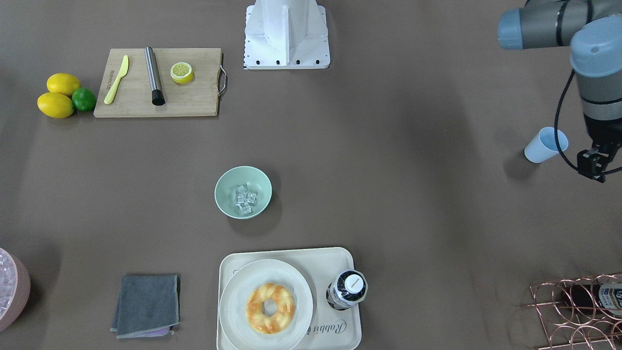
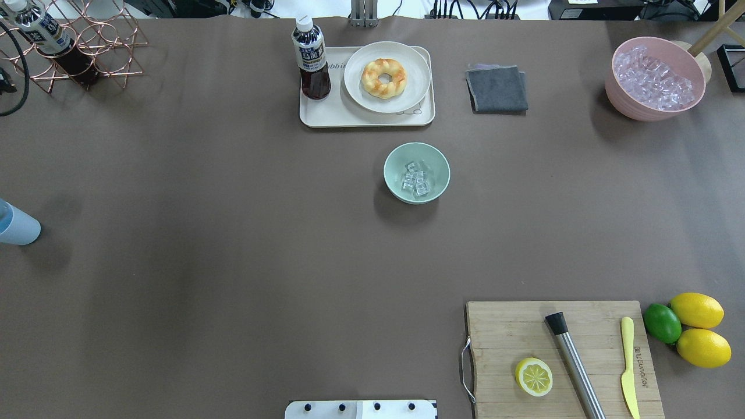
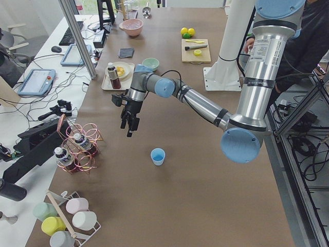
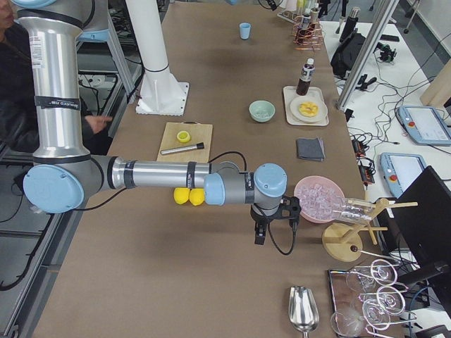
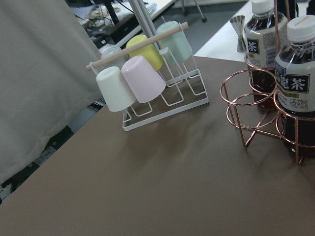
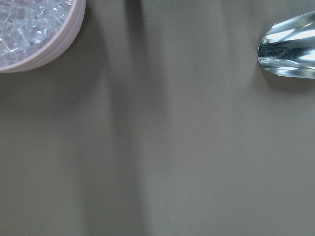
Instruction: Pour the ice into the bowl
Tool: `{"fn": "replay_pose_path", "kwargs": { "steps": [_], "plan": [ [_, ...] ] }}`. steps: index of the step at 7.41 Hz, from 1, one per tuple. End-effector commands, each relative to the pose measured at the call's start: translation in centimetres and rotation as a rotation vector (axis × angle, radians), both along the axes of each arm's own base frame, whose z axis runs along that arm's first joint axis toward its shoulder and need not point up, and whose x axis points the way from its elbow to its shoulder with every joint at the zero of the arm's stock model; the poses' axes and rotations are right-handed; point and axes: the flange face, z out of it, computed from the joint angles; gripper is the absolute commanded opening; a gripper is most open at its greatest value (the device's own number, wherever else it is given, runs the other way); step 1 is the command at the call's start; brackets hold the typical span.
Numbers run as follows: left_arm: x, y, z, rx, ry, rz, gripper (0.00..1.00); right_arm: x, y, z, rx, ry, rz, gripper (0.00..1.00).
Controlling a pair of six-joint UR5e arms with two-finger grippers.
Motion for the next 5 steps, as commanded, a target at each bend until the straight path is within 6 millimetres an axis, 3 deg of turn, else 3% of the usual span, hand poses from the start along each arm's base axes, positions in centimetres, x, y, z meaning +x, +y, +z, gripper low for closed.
{"fn": "replay_pose_path", "kwargs": {
  "steps": [1,3,5],
  "plan": [
    [-9.9,-1.7,0.7,0.033,0.187,0.174,0.97,0.0,0.1,0.2,-0.003,0.0,0.0,0.99],
    [-15.6,-1.2,1.5,0.061,0.307,0.264,0.97,0.0,0.2,0.3,-0.006,0.0,0.0,0.99],
    [-17.9,-0.7,2.2,0.097,0.37,0.381,0.97,0.0,0.2,0.5,-0.008,0.001,0.0,0.99]
  ]
}}
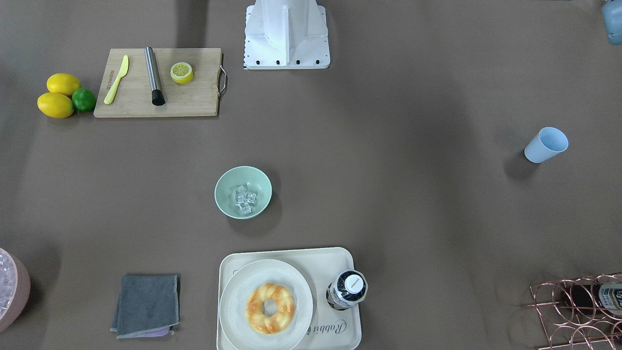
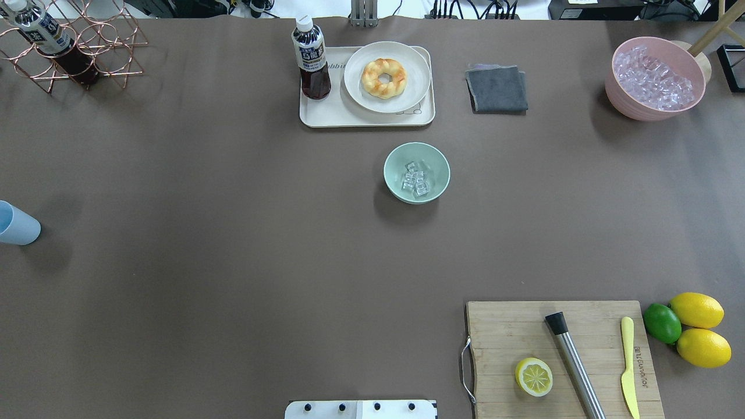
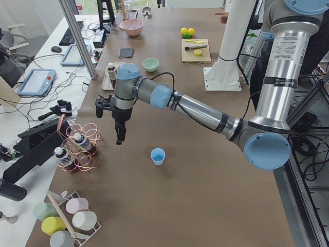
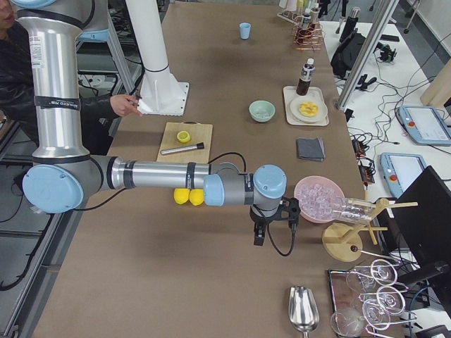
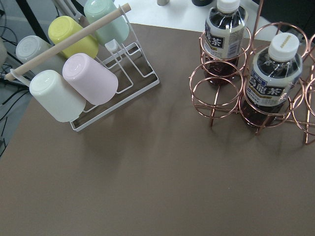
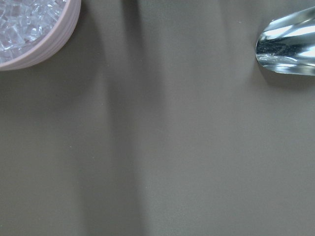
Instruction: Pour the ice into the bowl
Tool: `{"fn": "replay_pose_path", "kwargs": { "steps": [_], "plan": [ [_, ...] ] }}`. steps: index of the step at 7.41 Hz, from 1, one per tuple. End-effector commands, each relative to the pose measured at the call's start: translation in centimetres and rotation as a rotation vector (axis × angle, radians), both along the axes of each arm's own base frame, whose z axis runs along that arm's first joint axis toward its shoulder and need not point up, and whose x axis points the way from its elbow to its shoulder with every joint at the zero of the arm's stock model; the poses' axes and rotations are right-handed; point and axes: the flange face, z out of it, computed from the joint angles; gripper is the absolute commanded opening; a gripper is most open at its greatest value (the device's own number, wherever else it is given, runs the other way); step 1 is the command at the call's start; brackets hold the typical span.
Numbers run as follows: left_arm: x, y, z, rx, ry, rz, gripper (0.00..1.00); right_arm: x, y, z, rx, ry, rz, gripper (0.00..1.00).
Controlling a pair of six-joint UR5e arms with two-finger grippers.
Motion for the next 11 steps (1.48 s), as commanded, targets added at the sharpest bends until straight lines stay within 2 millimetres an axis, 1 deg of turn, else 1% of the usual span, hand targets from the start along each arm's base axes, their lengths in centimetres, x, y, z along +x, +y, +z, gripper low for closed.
{"fn": "replay_pose_path", "kwargs": {
  "steps": [1,2,3,4,5,6,7,8,9,10,11],
  "plan": [
    [-2.8,0.5,1.2,0.058,0.097,0.15,0.97,0.0,0.0,0.1,-0.001,0.001,0.0,0.99],
    [-3.0,0.5,1.5,0.07,0.128,0.186,0.97,0.0,0.0,0.1,-0.003,0.001,0.0,0.99],
    [-3.2,1.0,1.9,0.078,0.169,0.219,0.97,0.0,-0.2,-0.4,0.005,0.0,0.0,0.99],
    [-3.4,1.3,2.3,0.085,0.18,0.242,0.97,0.0,-0.6,-1.3,0.016,-0.002,0.005,0.99],
    [-3.1,1.4,2.2,0.085,0.221,0.256,0.97,0.0,-1.3,-2.9,0.013,-0.001,0.016,0.99],
    [-4.3,1.6,2.6,0.084,0.225,0.242,0.97,-1.2,-2.6,-6.2,0.0,-0.003,0.014,0.99],
    [-4.4,1.5,3.0,0.09,0.236,0.26,0.98,-2.2,-4.5,-9.7,-0.014,0.0,0.01,0.99],
    [-5.8,1.6,3.6,0.086,0.25,0.264,0.97,-5.2,-4.9,-13.0,-0.03,-0.001,0.011,0.99],
    [-6.4,1.6,3.7,0.077,0.254,0.269,0.98,-8.0,-6.4,-16.2,-0.037,-0.01,0.027,0.99],
    [-6.5,1.7,3.9,0.048,0.258,0.265,0.97,-11.4,-7.9,-19.7,-0.057,-0.005,0.048,0.99],
    [-6.7,2.0,4.6,0.014,0.263,0.256,0.97,-16.9,-8.9,-23.8,-0.071,0.023,0.058,0.99]
  ]
}}
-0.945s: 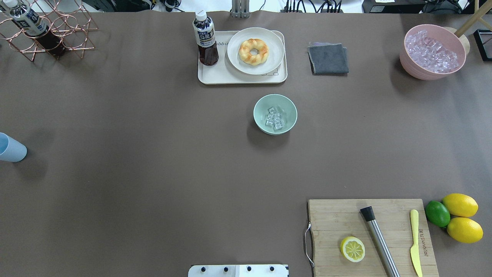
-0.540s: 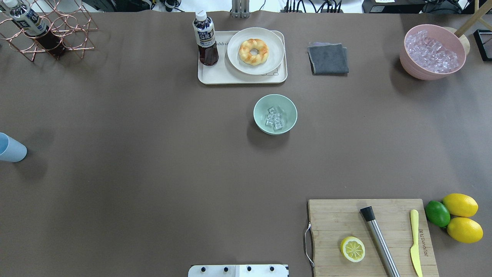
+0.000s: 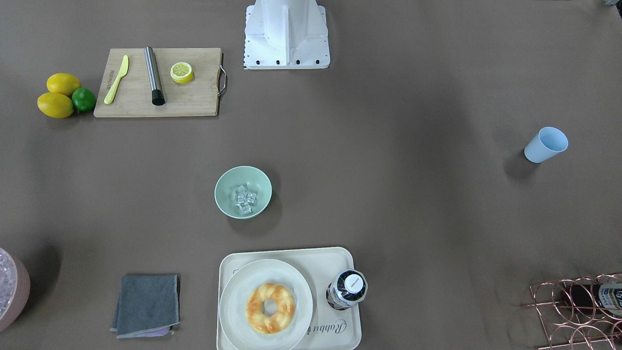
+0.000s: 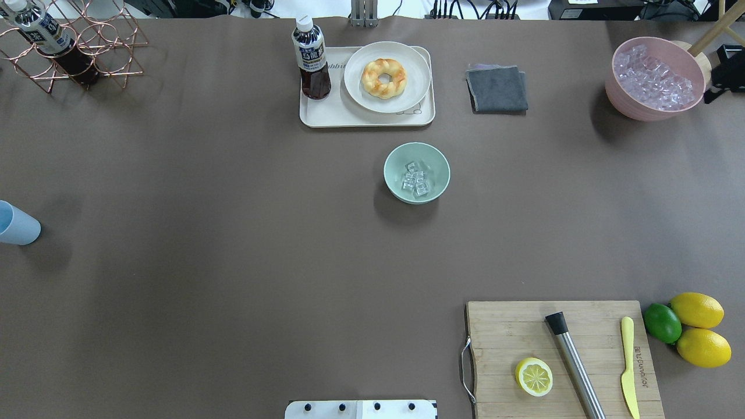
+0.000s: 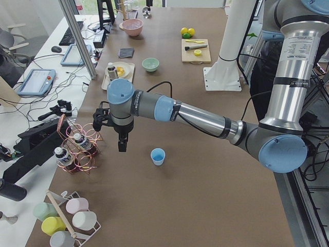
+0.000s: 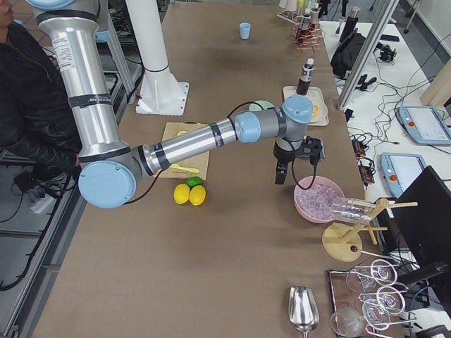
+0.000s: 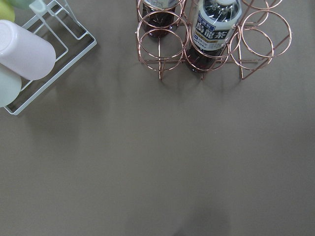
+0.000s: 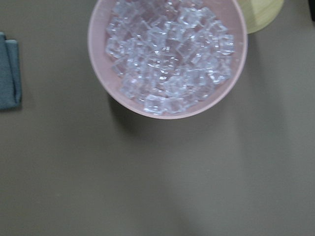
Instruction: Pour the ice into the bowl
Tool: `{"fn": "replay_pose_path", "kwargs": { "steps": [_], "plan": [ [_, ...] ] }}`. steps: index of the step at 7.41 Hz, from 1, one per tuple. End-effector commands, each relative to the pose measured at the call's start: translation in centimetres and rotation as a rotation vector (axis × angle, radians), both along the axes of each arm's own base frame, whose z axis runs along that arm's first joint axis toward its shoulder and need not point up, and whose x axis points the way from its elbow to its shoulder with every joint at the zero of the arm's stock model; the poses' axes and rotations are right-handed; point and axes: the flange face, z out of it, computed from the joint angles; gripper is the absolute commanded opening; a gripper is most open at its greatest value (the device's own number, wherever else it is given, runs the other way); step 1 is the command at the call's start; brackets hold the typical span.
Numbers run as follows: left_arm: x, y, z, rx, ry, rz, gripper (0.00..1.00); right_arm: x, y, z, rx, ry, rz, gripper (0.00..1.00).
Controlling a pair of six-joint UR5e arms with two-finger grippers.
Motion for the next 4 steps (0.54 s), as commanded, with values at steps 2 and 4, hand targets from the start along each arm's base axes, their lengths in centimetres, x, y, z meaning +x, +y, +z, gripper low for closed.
{"fn": "replay_pose_path", "kwargs": {
  "steps": [2,4],
  "plan": [
    [-0.6,0.6,3.1,-0.085,-0.004,0.017,0.97,-16.2,-2.4,-11.9,-0.002,0.054,0.0,0.98],
    [-3.1,1.0,7.2,-0.136,0.006,0.007,0.97,-24.3,-1.6,-16.2,0.036,0.077,-0.028,0.98]
  ]
}}
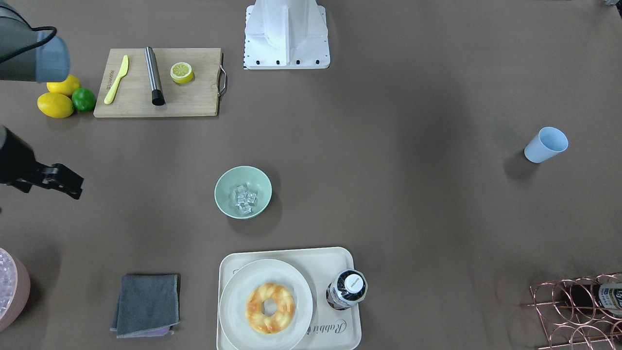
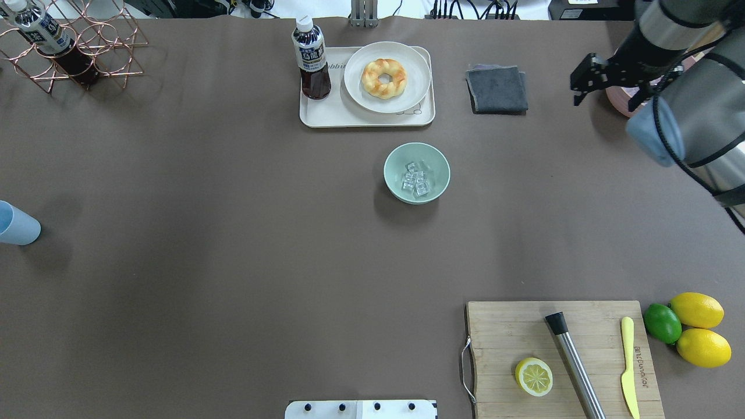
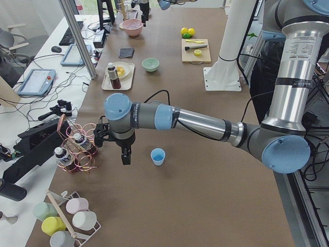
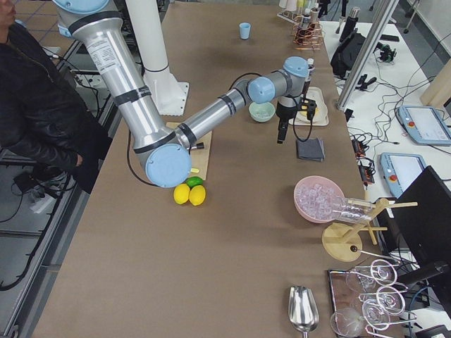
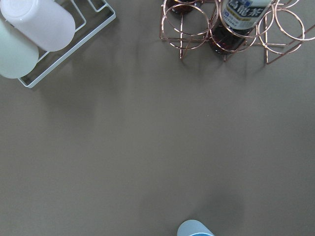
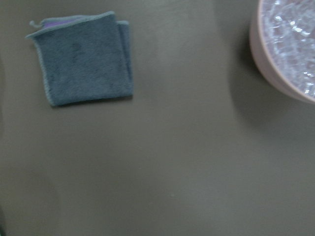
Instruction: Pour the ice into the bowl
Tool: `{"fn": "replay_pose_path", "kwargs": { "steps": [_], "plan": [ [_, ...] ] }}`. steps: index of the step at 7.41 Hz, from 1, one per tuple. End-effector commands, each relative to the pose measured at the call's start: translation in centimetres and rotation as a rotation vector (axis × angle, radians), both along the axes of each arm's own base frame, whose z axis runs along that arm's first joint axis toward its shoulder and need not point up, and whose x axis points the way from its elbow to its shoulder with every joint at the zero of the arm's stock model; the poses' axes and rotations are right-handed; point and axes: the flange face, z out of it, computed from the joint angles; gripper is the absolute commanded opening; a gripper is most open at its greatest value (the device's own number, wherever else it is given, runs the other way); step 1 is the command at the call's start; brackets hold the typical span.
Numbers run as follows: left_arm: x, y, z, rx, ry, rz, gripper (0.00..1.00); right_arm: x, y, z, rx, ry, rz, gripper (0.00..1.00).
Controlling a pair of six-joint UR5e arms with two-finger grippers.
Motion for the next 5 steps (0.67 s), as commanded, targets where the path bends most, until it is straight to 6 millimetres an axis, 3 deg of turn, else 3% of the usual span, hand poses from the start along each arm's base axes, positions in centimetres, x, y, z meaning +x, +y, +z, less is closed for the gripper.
{"fn": "replay_pose_path", "kwargs": {
  "steps": [1,3,5],
  "plan": [
    [-2.9,3.0,5.9,-0.073,0.01,-0.028,0.97,-10.0,0.4,-6.2,0.058,0.005,-0.062,0.98],
    [-4.1,3.9,7.6,-0.101,0.013,-0.04,0.97,-15.5,0.1,-9.3,0.101,-0.018,-0.12,0.98],
    [-3.7,4.5,8.5,-0.132,0.015,-0.033,0.97,-19.0,1.0,-10.0,0.13,-0.014,-0.147,0.98]
  ]
}}
